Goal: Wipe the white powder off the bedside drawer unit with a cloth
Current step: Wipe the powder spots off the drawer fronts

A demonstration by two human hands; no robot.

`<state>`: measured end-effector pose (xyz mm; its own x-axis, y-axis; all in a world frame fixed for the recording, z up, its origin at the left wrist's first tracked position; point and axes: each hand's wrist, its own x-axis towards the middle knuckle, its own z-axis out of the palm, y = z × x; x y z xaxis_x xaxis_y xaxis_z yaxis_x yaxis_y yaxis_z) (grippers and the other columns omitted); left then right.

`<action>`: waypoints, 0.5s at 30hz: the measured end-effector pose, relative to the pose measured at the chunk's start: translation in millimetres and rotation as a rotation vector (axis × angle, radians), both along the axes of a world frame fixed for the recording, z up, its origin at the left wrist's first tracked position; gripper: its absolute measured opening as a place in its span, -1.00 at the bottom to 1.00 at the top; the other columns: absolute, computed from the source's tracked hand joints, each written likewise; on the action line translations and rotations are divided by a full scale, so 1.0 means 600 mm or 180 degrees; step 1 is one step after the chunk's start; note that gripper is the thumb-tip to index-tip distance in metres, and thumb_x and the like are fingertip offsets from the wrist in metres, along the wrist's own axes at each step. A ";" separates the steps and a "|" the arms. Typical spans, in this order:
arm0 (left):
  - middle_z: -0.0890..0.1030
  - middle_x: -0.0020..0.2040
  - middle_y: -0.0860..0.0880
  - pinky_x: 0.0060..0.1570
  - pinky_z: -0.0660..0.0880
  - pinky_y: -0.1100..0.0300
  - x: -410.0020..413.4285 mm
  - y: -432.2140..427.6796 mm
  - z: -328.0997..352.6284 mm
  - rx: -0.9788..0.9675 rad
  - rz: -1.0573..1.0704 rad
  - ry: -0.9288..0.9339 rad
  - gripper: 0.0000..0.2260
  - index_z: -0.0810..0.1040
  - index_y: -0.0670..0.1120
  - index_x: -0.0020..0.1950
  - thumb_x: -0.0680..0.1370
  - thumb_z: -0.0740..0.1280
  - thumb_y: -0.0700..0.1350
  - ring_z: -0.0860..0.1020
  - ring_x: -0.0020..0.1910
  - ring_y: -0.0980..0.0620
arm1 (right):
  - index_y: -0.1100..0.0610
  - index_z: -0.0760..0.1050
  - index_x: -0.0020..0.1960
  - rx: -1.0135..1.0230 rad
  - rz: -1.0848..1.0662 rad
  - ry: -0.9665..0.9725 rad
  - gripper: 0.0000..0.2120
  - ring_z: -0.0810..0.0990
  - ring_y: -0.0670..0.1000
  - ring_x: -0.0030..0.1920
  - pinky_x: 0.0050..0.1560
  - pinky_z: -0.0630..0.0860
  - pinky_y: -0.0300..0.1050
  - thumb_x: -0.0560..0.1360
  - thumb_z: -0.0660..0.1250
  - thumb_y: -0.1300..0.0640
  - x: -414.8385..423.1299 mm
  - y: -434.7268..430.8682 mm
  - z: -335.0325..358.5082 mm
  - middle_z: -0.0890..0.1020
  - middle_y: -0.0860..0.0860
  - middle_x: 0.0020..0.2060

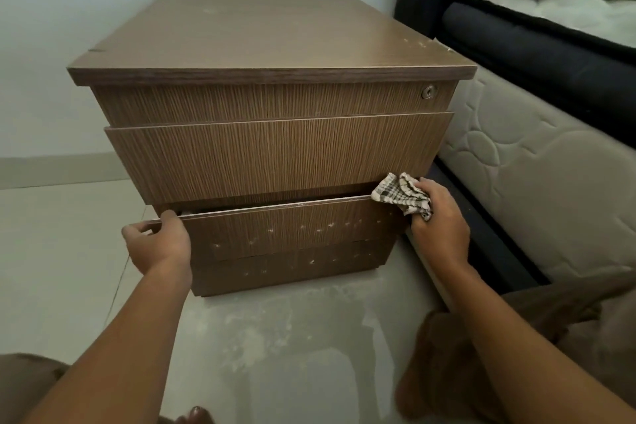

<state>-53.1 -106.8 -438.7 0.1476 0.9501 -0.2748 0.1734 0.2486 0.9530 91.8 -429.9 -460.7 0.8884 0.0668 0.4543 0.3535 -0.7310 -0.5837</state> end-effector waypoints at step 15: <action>0.48 0.02 -0.04 -0.08 0.36 0.16 -0.017 -0.007 -0.001 0.0003 -0.0089 -0.0145 -0.85 0.42 -0.05 0.10 0.59 0.27 -0.03 0.46 -0.03 -0.03 | 0.00 0.47 0.22 -0.0773 0.0543 0.0069 -0.66 0.53 0.01 0.06 -0.06 0.43 -0.10 0.45 0.29 0.11 -0.025 0.082 0.023 0.60 -0.04 0.02</action>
<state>-63.1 -111.3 -439.1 0.1866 0.9457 -0.2661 0.1366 0.2433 0.9603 76.7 -380.9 -447.1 0.8643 0.3204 0.3878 0.4726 -0.7814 -0.4076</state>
